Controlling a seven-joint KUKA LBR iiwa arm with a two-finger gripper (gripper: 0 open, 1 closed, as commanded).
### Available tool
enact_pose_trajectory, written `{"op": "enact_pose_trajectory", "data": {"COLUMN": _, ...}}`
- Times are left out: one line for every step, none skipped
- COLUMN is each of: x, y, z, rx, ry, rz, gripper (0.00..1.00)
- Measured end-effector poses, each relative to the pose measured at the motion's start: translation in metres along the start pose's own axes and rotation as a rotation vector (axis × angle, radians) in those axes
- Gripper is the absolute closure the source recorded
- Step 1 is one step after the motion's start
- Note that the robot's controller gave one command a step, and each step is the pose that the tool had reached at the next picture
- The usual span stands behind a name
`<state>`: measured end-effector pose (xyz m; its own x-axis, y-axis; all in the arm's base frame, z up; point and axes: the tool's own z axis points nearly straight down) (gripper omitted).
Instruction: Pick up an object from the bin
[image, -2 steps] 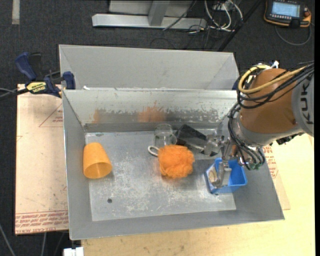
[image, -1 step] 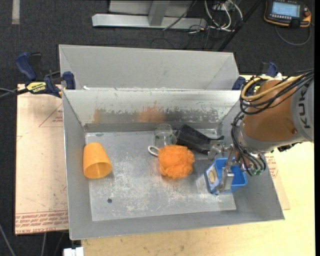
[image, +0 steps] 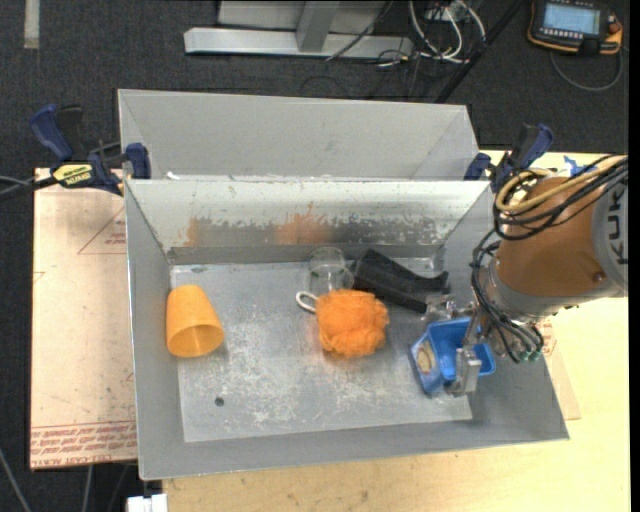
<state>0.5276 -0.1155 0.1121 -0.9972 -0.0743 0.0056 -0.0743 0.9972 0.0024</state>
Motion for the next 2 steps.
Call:
{"op": "enact_pose_trajectory", "data": {"x": 0.009, "y": -0.010, "z": 0.007, "rx": 0.002, "ry": -0.008, "rz": -0.084, "gripper": 0.00}}
{"op": "enact_pose_trajectory", "data": {"x": 0.006, "y": -0.024, "z": 0.016, "rx": -0.013, "ry": -0.003, "rz": -0.083, "gripper": 1.00}}
